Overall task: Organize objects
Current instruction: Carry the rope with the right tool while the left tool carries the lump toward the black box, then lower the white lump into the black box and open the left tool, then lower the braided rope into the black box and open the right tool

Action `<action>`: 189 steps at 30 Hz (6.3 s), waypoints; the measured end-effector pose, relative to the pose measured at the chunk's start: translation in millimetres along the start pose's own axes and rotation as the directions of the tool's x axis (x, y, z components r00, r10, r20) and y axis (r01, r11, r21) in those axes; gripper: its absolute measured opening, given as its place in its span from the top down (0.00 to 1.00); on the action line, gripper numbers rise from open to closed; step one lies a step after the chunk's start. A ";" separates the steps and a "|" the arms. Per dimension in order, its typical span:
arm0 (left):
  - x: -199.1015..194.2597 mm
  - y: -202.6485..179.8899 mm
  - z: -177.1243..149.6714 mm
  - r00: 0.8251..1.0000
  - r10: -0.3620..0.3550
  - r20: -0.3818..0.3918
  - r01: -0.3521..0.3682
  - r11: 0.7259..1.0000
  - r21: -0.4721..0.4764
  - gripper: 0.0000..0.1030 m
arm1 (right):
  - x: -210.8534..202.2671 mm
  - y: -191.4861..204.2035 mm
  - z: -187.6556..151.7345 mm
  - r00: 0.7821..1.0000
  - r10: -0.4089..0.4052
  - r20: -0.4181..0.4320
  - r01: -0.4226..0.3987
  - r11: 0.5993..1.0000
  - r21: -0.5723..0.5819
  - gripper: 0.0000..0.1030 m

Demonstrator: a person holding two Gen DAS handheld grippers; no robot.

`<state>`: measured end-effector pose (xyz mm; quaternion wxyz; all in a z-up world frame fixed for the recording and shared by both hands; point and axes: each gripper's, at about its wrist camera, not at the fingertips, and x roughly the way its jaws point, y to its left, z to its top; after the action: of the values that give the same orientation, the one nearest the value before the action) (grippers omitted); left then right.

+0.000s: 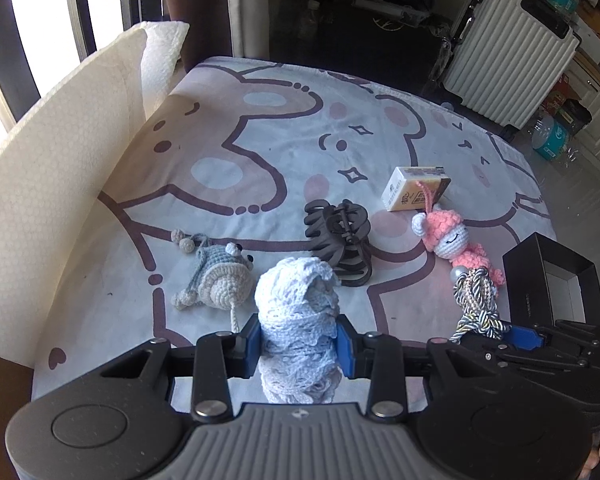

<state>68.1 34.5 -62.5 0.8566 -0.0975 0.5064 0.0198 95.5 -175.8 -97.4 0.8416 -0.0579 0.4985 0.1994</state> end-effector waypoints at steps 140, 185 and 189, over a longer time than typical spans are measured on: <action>72.7 -241.5 2.3 0.962 -0.234 -0.140 0.255 0.955 0.155 0.37 | -13.5 -190.1 -61.7 0.969 -0.220 -0.116 0.246 0.916 0.316 0.67; 71.0 -226.7 11.6 0.964 -0.230 -0.136 0.249 0.958 0.142 0.37 | -22.2 -177.3 -44.6 0.972 -0.219 -0.087 0.235 0.933 0.273 0.67; 70.8 -226.5 11.7 0.963 -0.231 -0.136 0.249 0.958 0.143 0.37 | -17.8 -178.7 -49.5 0.970 -0.211 -0.117 0.236 0.934 0.269 0.58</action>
<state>142.7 -189.9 -85.5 0.8261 -0.0908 0.5406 -0.1307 117.9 -358.6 -124.8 0.8363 -0.0030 0.5476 0.0270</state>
